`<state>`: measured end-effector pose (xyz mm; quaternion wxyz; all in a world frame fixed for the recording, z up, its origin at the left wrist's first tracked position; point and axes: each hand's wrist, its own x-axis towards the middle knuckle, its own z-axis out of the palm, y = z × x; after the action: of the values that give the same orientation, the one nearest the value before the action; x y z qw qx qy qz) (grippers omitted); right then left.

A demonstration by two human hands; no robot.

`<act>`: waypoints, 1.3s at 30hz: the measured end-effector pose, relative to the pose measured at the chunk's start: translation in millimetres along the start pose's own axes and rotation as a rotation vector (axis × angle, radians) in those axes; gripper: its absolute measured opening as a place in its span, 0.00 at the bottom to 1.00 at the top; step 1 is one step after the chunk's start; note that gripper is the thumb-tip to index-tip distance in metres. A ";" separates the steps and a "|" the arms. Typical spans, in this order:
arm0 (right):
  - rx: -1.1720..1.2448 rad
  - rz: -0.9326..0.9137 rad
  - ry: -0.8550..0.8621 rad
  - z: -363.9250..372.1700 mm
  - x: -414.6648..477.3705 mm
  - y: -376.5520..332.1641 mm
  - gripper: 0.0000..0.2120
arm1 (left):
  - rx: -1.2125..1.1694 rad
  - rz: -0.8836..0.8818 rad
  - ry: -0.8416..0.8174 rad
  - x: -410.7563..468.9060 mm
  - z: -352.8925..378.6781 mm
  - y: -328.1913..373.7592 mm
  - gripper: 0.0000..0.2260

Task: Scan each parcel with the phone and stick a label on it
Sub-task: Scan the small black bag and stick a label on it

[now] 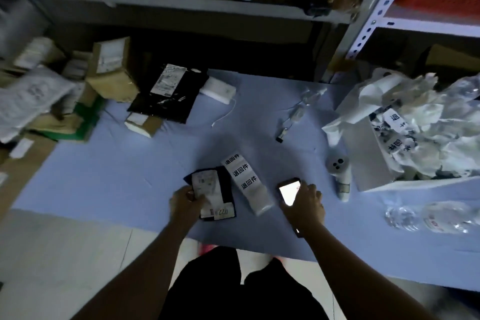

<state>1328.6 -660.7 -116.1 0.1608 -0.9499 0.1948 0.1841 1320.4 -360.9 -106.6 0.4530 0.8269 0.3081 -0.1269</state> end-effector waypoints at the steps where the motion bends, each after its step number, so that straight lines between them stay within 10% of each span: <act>1: 0.003 -0.023 0.007 0.3 0.5 2.1 0.36 | -0.015 -0.006 0.036 -4.2 0.3 -1.7 0.10; 14: 0.209 0.041 -0.025 -24.0 6.6 -10.2 0.40 | -0.178 -0.122 0.159 -26.6 -21.4 -29.6 0.15; 22: 0.375 -0.303 -0.037 -38.3 -24.7 -86.0 0.22 | -0.184 -0.053 0.069 6.5 -24.4 -25.8 0.11; 39: -0.116 -0.358 -0.219 -31.7 -52.9 -92.4 0.48 | -0.330 -0.070 -0.126 38.4 -19.2 -9.7 0.10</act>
<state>1332.1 -575.6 -44.9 0.1561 -0.9514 -0.0065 0.2654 1343.0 -326.0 -121.2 0.5963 0.7204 0.3245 -0.1419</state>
